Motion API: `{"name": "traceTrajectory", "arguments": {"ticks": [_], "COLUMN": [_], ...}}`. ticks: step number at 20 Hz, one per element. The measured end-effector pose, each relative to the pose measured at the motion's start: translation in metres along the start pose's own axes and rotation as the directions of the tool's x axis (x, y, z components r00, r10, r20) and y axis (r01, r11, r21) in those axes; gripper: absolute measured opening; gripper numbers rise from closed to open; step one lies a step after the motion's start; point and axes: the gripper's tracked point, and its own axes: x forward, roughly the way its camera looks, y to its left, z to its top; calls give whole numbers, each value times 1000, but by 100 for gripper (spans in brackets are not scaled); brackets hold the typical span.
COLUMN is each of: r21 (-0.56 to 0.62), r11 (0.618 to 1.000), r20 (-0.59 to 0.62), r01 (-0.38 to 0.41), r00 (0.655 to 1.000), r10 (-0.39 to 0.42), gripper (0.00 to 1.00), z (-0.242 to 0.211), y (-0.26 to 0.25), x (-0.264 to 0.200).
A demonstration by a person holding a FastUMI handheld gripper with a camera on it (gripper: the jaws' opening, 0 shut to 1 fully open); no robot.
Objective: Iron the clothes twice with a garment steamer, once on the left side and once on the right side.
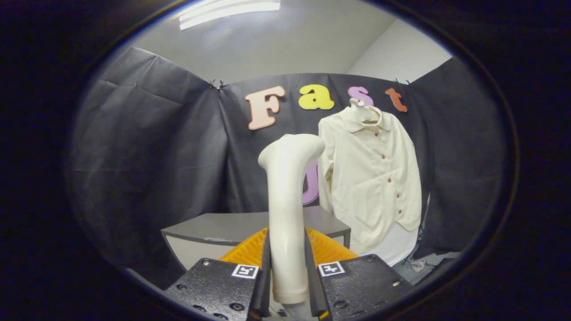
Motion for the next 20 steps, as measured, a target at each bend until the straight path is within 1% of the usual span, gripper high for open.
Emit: {"name": "traceTrajectory", "arguments": {"ticks": [3, 5, 9, 12, 15, 20], "r21": [17, 6, 13, -6, -22, -15], "r11": [999, 999, 999, 1000, 1000, 1000], "r20": [26, 39, 4, 31, 22, 17], "r01": [-28, -38, -49, -27, -8, 0], "r00": [999, 999, 999, 999, 1000, 1000], "r10": [28, 38, 49, 27, 8, 1], "gripper": [34, 34, 34, 34, 34, 34], "z": [5, 9, 1, 6, 0, -8], "y": [24, 34, 41, 33, 26, 24], "x": [-10, -15, -21, -24, -25, -24]}}
